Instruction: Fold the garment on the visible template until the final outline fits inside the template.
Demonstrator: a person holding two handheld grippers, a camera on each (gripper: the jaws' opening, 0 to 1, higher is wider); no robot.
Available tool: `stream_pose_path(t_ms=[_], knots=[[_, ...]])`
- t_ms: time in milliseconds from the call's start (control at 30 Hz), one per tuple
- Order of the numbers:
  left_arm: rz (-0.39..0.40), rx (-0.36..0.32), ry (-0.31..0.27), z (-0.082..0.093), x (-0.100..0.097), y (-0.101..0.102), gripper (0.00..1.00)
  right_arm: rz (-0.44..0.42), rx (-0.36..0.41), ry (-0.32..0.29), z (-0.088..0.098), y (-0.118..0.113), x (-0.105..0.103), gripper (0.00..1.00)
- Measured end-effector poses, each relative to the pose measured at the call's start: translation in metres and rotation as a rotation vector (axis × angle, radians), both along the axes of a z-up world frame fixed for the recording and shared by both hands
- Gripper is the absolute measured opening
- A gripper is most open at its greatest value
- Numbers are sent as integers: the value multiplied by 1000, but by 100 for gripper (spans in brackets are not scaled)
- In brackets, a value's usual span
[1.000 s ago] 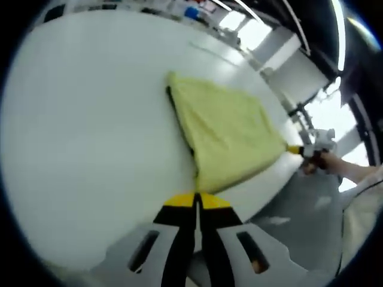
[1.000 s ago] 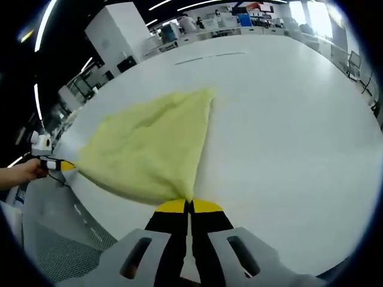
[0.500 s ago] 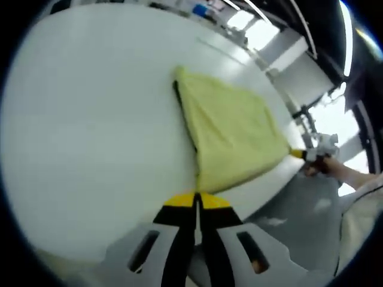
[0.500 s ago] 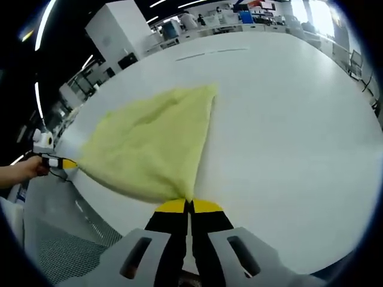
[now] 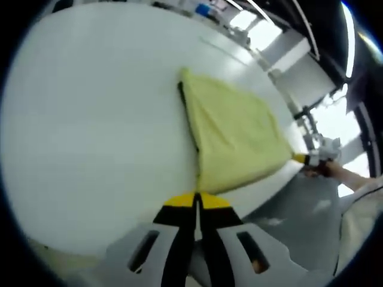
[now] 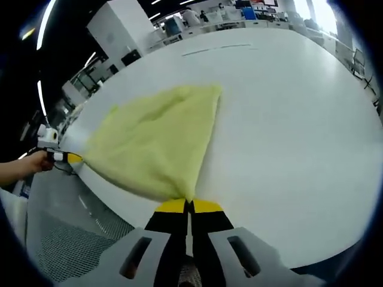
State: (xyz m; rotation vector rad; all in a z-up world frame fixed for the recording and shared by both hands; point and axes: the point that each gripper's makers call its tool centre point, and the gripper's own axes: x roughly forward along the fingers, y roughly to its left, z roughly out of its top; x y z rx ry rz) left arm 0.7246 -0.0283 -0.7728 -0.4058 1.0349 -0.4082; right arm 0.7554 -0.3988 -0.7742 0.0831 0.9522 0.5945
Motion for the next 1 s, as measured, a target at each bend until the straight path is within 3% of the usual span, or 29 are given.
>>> stream_pose_path(t_ms=[100, 133, 200, 300, 333, 400, 533, 567, 600, 667, 700, 767, 833, 900, 1000], knots=[[0, 2, -8, 2, 1, 1, 0, 129, -45, -70, 5, 3, -5, 2], [1, 2, -9, 2, 1, 2, 0, 210, -74, -113, 7, 5, -8, 1], [-2, 3, -11, 2, 2, 3, 0, 298, -115, -126, 5, 6, -14, 1], [-6, 4, -18, 4, 2, 3, 0, 487, -174, -247, 10, 10, -13, 1], [-6, 3, -21, 4, 2, 3, 0, 511, -198, -235, 7, 7, -15, 1], [-11, 0, -23, 5, 1, 3, 0, 594, -206, -277, 9, 10, -17, 1], [-14, -8, -18, 6, -1, 1, 0, 550, -177, -225, 10, 5, -17, 2], [-13, -8, -18, 6, -1, 1, 0, 532, -173, -188, 8, 1, -19, 2], [-8, -13, -14, 6, -2, 1, 0, 538, -205, -177, 5, -6, -20, 2], [1, -25, -5, 6, -4, 0, 0, 580, -278, -181, 0, -20, -22, 1], [2, -34, 10, 6, -6, -1, 0, 571, -279, -177, -1, -23, -24, 1], [-15, 12, 43, 2, -12, 5, 0, 531, -264, -168, 2, -29, -22, 1], [-12, 14, 51, 3, -14, 7, 1, 487, -248, -182, 8, -30, -17, 3], [18, 4, 45, 6, -13, 11, 7, 422, -213, -190, 11, -33, -9, 5], [23, 11, 12, 14, -8, 15, 7, 361, -183, -217, 24, -31, 3, 7]])
